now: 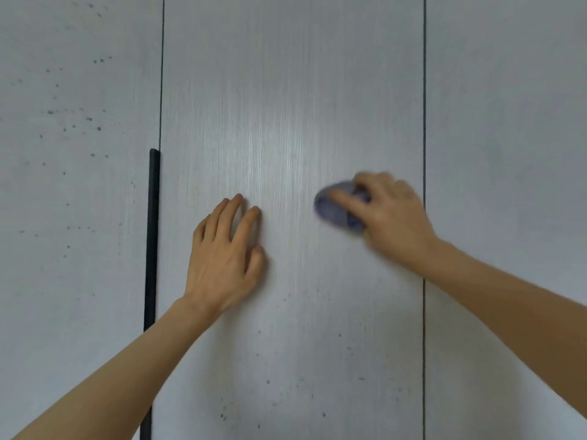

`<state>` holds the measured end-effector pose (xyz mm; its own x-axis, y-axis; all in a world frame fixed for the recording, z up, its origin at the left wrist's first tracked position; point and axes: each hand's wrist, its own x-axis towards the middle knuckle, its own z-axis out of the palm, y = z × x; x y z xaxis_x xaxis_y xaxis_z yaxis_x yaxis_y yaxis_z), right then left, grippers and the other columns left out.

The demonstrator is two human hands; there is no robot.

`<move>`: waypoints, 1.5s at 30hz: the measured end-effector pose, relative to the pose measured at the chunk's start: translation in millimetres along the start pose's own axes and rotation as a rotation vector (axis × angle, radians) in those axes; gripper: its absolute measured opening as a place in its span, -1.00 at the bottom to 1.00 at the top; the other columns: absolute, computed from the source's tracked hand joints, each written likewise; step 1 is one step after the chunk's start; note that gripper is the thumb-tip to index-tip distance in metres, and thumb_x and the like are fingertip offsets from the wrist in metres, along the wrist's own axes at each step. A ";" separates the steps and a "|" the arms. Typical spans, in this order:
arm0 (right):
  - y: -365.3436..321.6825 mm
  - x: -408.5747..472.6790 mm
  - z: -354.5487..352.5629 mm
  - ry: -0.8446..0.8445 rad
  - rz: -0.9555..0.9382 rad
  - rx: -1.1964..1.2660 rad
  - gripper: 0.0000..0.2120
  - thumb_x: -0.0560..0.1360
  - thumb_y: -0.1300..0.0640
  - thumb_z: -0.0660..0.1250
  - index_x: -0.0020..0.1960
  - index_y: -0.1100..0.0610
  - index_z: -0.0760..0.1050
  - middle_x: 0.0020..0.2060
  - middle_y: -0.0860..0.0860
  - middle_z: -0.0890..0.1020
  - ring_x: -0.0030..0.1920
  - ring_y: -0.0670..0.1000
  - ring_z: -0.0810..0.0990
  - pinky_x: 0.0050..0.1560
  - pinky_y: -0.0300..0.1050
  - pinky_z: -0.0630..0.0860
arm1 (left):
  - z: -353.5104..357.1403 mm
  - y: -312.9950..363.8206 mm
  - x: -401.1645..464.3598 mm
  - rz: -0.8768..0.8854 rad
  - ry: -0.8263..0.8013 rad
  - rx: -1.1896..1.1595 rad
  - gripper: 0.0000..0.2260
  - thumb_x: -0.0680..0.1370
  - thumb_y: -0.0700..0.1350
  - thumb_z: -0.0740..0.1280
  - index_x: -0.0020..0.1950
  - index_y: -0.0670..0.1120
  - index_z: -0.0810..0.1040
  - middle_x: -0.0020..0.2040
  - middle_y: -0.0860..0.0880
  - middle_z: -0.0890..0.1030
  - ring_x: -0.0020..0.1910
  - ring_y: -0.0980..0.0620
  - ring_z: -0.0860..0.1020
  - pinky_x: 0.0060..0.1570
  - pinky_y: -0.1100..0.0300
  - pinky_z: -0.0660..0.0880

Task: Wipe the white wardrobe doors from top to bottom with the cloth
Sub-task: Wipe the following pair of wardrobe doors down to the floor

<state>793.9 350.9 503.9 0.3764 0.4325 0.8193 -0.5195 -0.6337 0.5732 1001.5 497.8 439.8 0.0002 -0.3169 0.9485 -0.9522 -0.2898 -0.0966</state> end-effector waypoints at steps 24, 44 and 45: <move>34.8 -91.0 -27.4 0.084 0.672 0.161 -0.48 0.34 0.28 0.15 0.30 0.10 0.42 0.04 0.19 0.44 0.02 0.16 0.43 -0.34 -0.02 0.48 | 31.6 75.9 -0.3 0.051 0.045 -0.010 -0.57 0.47 0.04 0.12 0.28 -0.06 0.48 0.34 -0.20 0.40 0.35 -0.25 0.27 0.27 -0.27 0.19; 7.5 -54.3 -12.7 -0.138 -0.061 0.096 -0.42 0.20 0.41 0.43 0.20 0.17 0.46 -0.05 0.09 0.47 -0.16 0.06 0.44 -0.45 -0.17 0.42 | 10.7 50.9 7.5 0.206 -0.049 -0.031 -0.60 0.46 0.01 0.12 0.22 -0.05 0.54 0.28 -0.13 0.50 0.25 -0.14 0.41 0.11 -0.12 0.40; 13.4 -40.6 -11.8 -0.063 0.128 0.096 -0.41 0.19 0.44 0.42 0.21 0.19 0.48 -0.05 0.10 0.45 -0.13 0.07 0.43 -0.47 -0.19 0.38 | 7.6 45.6 10.4 0.202 -0.047 -0.041 -0.60 0.46 0.00 0.12 0.23 -0.06 0.53 0.28 -0.13 0.50 0.25 -0.12 0.42 0.10 -0.11 0.41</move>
<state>762.6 332.4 478.5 0.3607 0.3052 0.8813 -0.4921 -0.7404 0.4578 960.4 474.4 443.0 -0.1787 -0.4071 0.8957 -0.9460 -0.1792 -0.2702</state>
